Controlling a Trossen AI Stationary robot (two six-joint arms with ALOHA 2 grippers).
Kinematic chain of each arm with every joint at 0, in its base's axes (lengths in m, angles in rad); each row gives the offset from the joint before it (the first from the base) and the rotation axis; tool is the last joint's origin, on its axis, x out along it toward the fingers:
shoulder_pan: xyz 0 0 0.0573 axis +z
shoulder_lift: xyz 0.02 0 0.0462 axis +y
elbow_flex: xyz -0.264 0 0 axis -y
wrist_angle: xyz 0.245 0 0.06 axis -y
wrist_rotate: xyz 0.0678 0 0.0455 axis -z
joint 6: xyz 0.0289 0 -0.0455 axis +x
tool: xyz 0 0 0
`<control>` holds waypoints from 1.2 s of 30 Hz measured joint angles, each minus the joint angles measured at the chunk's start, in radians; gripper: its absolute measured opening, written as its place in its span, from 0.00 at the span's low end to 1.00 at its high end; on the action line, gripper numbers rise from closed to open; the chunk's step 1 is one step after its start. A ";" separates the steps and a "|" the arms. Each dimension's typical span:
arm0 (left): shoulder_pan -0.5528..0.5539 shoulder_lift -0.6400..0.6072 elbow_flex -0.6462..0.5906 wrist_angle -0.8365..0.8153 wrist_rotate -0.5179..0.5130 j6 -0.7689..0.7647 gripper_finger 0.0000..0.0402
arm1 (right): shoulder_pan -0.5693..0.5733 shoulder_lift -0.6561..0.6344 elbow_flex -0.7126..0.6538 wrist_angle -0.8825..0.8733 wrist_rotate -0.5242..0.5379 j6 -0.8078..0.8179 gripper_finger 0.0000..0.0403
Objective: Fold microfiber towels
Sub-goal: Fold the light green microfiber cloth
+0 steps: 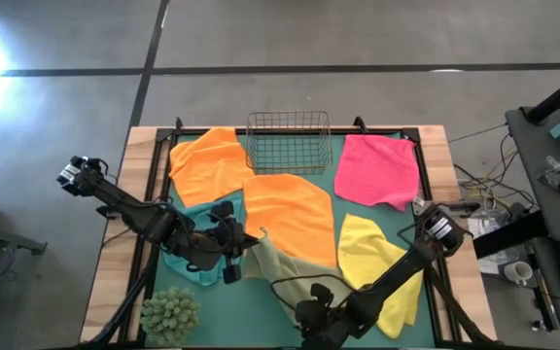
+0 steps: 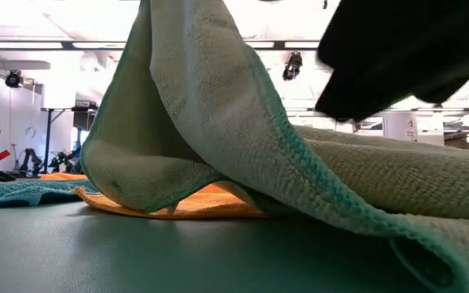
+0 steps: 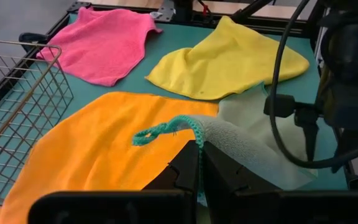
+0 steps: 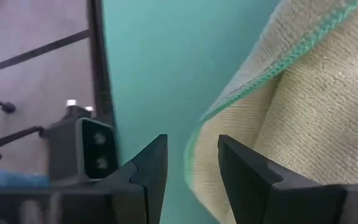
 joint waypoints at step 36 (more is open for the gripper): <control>0.000 -0.003 0.005 0.000 0.000 0.027 0.00 | -0.004 0.107 -0.002 0.083 0.235 0.160 0.10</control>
